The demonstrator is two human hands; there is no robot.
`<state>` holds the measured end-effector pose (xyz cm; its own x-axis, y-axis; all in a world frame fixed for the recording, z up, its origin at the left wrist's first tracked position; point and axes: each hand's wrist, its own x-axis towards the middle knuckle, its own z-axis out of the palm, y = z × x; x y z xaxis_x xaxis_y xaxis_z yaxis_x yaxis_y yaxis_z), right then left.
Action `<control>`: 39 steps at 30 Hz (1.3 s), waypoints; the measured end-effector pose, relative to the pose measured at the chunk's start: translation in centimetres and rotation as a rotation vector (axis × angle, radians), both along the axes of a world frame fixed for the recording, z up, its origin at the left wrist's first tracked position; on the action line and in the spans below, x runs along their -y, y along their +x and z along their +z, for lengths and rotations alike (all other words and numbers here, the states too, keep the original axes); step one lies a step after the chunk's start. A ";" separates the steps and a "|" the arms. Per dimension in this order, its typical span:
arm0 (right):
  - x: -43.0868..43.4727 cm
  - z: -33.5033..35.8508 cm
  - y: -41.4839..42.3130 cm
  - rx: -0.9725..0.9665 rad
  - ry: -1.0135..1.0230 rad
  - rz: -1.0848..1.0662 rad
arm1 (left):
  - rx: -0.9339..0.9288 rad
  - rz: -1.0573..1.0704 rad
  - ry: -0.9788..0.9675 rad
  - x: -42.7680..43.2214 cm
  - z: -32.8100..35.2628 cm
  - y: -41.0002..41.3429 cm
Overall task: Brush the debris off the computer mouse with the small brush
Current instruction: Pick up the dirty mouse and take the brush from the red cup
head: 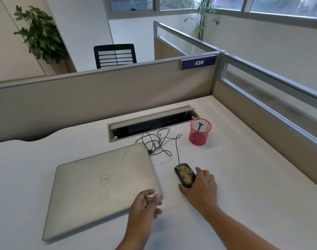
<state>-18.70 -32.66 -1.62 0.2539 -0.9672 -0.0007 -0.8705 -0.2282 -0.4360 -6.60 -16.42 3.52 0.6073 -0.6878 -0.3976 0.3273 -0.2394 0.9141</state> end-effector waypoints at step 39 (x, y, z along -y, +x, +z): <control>-3.8 9.2 -4.5 0.286 0.155 0.097 | -0.938 -0.068 -0.057 8.9 0.5 -3.7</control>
